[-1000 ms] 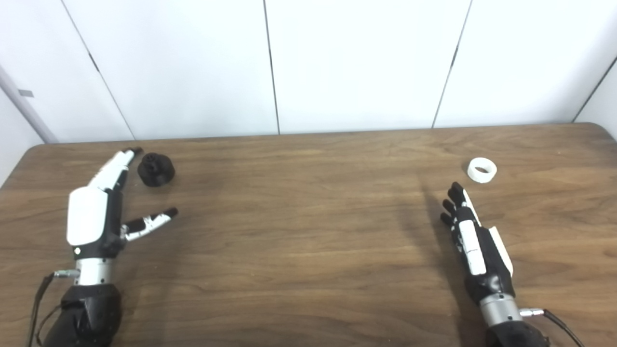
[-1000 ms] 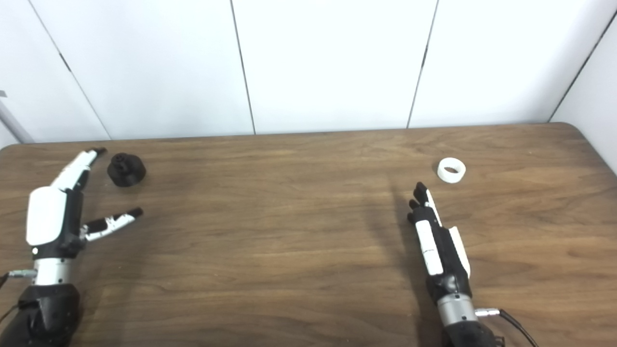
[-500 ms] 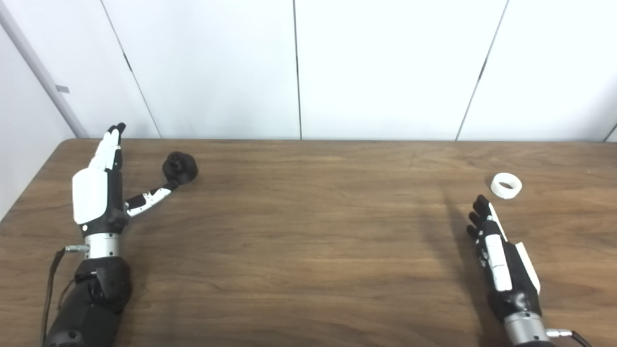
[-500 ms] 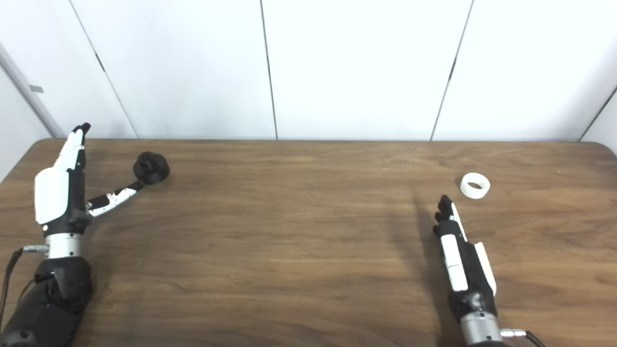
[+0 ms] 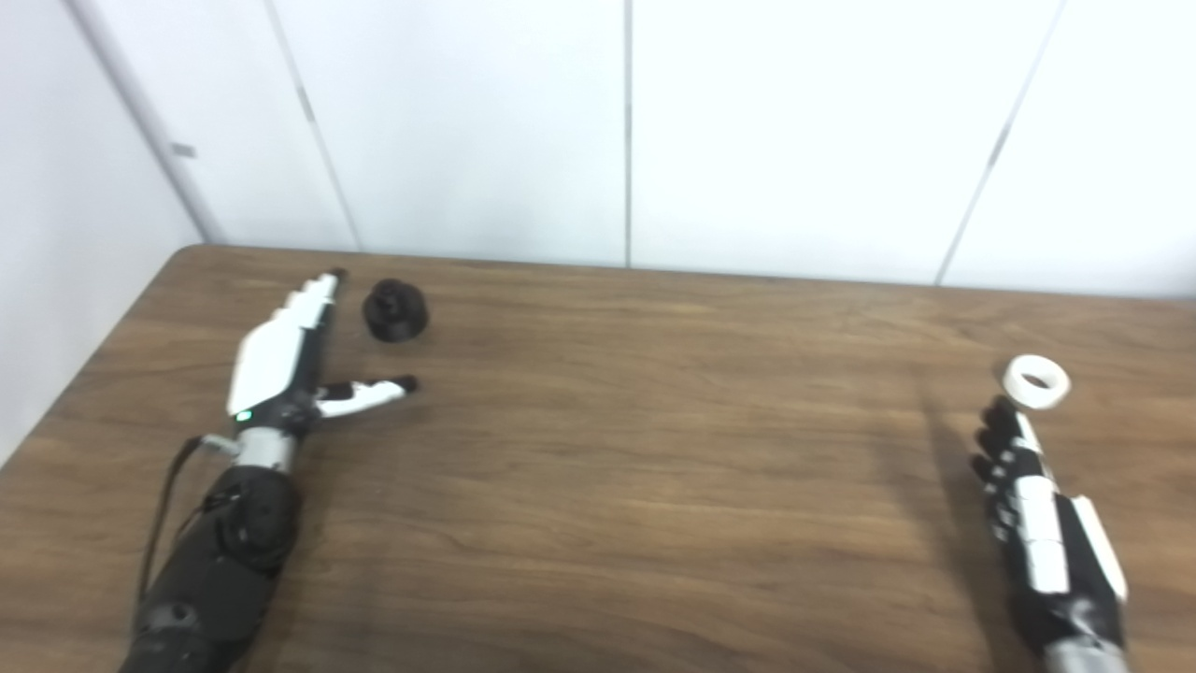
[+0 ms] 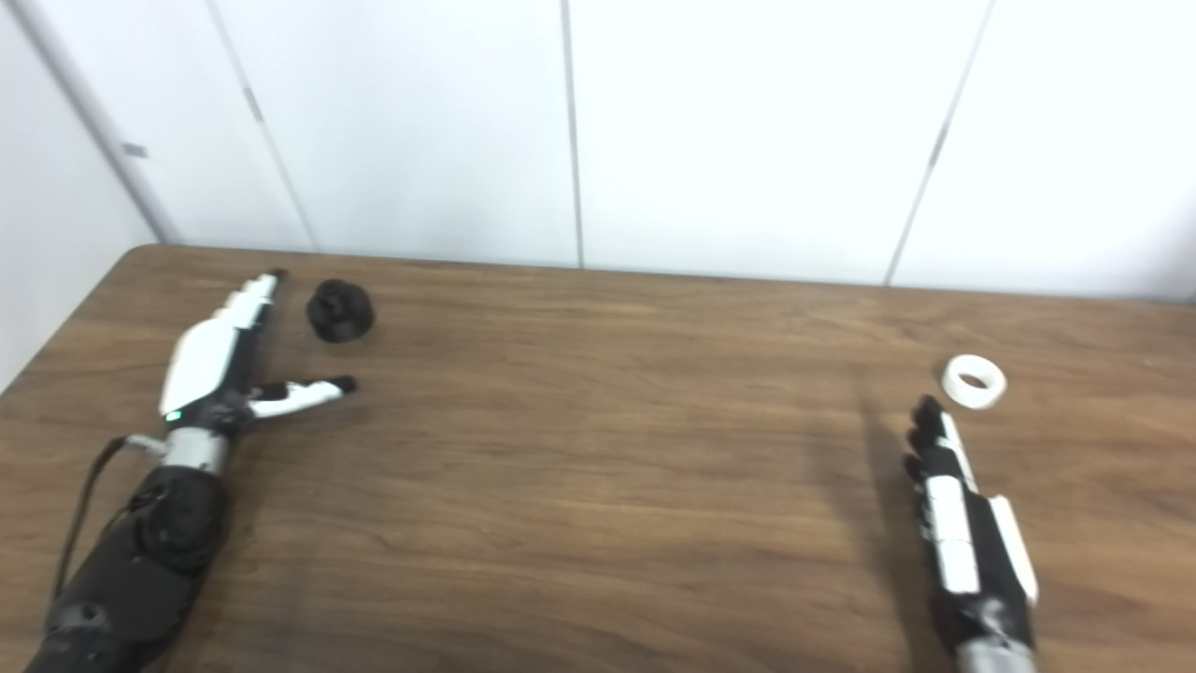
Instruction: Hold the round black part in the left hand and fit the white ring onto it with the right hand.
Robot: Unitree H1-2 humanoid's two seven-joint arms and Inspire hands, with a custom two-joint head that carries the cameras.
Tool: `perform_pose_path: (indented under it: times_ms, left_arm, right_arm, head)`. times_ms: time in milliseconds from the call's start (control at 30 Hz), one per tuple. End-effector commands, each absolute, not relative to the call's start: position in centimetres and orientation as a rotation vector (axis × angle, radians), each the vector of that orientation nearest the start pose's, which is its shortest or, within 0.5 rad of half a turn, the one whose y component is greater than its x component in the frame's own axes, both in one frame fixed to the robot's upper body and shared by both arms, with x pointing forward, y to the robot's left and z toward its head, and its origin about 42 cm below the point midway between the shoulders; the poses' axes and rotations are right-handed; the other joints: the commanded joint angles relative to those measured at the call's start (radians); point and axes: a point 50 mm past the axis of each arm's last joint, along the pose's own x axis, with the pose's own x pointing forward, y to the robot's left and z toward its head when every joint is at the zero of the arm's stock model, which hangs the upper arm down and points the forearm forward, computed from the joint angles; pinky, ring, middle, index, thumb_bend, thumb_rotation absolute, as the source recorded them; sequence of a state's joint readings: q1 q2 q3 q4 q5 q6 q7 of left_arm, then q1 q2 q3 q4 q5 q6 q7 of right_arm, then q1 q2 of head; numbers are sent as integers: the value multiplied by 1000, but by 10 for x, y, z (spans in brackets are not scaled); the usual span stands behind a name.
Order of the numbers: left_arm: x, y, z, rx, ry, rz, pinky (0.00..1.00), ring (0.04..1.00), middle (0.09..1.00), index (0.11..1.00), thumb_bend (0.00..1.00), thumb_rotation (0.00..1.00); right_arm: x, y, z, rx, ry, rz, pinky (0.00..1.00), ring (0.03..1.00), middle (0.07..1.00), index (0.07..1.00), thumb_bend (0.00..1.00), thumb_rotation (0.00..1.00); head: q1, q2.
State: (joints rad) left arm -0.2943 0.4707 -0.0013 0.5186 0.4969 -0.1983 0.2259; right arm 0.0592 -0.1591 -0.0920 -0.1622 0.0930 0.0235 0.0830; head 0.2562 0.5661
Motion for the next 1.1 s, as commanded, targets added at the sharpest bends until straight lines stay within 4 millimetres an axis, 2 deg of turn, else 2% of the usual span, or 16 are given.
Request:
perform_pose_path:
  times_ms: [0, 133, 267, 467, 667, 900, 1067]
  left_arm:
    - [374, 402, 127, 930, -51, 160, 1000, 1000, 1000, 1000, 1000, 450]
    - [378, 409, 133, 916, -29, 137, 1000, 1000, 1000, 1000, 1000, 436]
    - [382, 418, 137, 878, -19, 144, 990, 1000, 1000, 1000, 1000, 439]
    - [385, 430, 137, 822, -15, 166, 921, 992, 1000, 1000, 1000, 435]
    - [387, 428, 133, 795, -21, 179, 898, 986, 1000, 1000, 1000, 436]
    - [396, 424, 132, 784, -14, 194, 913, 983, 1000, 1000, 1000, 448]
    - [406, 426, 138, 810, -6, 186, 899, 980, 1000, 999, 1000, 446]
  right_arm:
    - [268, -284, 147, -88, -169, 7, 1000, 1000, 1000, 1000, 374, 1000]
    - [269, -284, 146, -91, -169, 11, 1000, 1000, 1000, 1000, 379, 1000]
    - [268, -282, 147, -81, -169, 10, 1000, 1000, 1000, 1000, 336, 1000]
    - [266, -281, 148, -76, -179, 6, 1000, 1000, 1000, 1000, 341, 1000]
    - [263, -285, 150, -81, -170, -7, 1000, 1000, 1000, 1000, 328, 1000]
    - [260, -285, 157, -78, -164, -11, 1000, 1000, 1000, 1000, 338, 1000]
    - [258, -283, 161, -69, -167, -11, 1000, 1000, 1000, 1000, 307, 1000]
  head:
    - [3, 0]
    - [14, -3]
    - [29, -11]
    - [34, -14]
    - [69, -28]
    - [62, -32]
    - [63, -36]
